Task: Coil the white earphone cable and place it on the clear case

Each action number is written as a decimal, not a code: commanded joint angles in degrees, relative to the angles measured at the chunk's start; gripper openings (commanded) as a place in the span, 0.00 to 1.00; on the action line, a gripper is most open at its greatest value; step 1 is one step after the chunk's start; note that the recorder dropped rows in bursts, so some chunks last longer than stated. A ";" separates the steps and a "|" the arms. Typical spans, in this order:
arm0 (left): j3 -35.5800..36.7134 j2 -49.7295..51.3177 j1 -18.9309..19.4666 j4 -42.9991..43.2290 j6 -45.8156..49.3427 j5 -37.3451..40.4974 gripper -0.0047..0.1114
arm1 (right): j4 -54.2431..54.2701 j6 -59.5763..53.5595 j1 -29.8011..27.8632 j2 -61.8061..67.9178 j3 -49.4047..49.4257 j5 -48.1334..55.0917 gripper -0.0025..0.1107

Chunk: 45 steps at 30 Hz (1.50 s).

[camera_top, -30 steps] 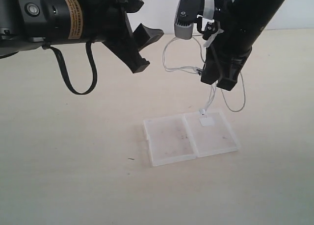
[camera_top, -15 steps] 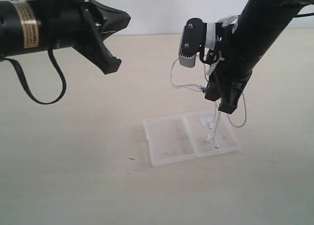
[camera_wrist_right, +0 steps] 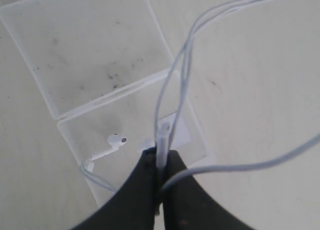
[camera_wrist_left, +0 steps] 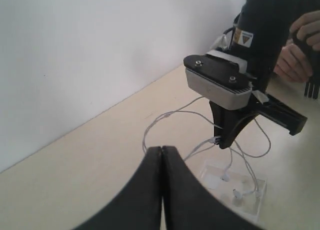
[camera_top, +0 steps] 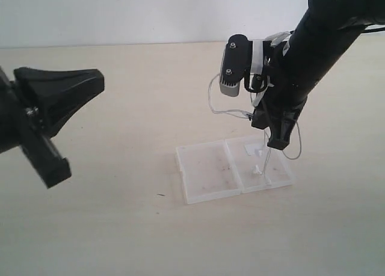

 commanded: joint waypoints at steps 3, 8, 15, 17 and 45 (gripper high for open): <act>9.63 -10.99 0.13 -6.77 1.69 -4.13 0.04 | -2.53 -0.73 2.98 -0.30 0.80 -0.46 0.02; 12.99 -18.31 0.13 -7.18 1.56 -3.51 0.04 | -3.62 -1.54 3.63 -0.20 0.80 -0.18 0.02; 13.29 -22.56 0.13 -8.98 1.27 1.72 0.04 | -9.35 -1.63 3.63 0.28 0.80 0.03 0.02; 13.29 -22.56 0.13 -9.34 1.27 2.00 0.04 | -11.09 -1.43 3.63 0.83 0.96 -0.83 0.02; 13.29 -22.56 0.13 -9.34 1.60 3.73 0.04 | -15.16 1.03 7.60 4.47 10.51 -15.85 0.02</act>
